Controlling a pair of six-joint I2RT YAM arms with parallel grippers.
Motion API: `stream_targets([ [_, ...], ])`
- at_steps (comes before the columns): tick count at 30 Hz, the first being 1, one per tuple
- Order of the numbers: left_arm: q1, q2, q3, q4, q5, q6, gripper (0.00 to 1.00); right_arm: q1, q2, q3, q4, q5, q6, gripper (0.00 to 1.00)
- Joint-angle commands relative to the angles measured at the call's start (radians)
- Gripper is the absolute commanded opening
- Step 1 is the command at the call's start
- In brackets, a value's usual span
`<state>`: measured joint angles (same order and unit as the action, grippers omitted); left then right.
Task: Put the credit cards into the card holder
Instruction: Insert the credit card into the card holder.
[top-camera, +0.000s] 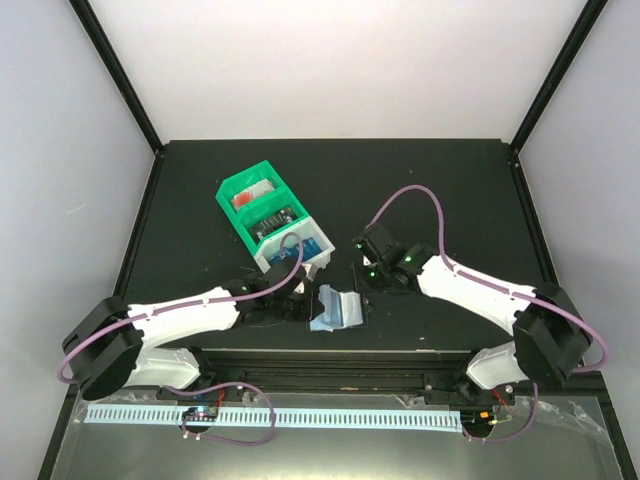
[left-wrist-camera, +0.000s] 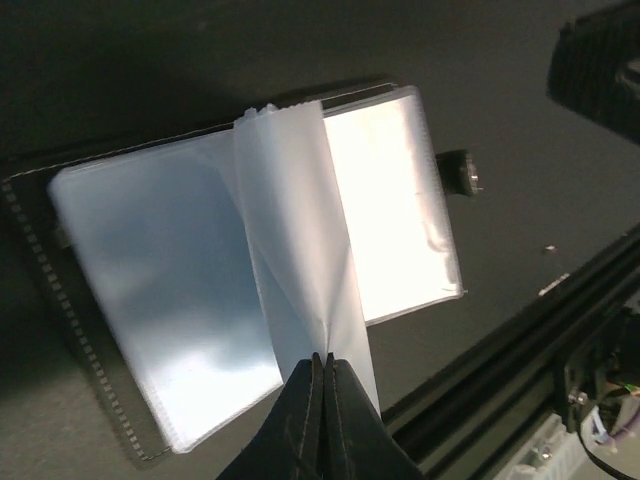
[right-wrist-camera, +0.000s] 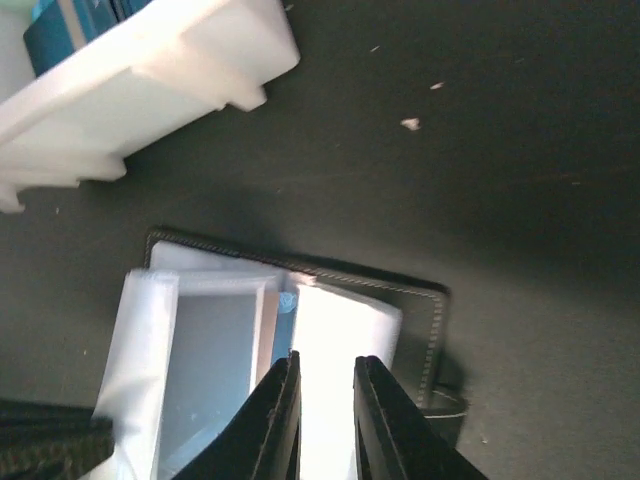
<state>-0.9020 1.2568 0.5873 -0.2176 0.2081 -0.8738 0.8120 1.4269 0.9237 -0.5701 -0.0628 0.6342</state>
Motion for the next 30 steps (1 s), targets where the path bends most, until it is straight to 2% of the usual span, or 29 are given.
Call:
stream_targets([
  [1, 0.008, 0.007, 0.050, 0.063, 0.072, 0.031, 0.02, -0.033, -0.055, -0.028, -0.014, 0.074, 0.051, 0.18],
  [12, 0.003, 0.138, 0.137, 0.121, 0.177, 0.072, 0.04, -0.081, -0.120, -0.072, -0.014, 0.081, 0.070, 0.19],
  [23, -0.014, 0.227, 0.172, 0.142, 0.200, 0.089, 0.22, -0.102, -0.161, -0.096, -0.002, 0.050, 0.049, 0.20],
  [30, -0.015, 0.238, 0.183, 0.127, 0.198, 0.093, 0.20, -0.102, -0.167, -0.095, 0.041, -0.039, -0.006, 0.20],
])
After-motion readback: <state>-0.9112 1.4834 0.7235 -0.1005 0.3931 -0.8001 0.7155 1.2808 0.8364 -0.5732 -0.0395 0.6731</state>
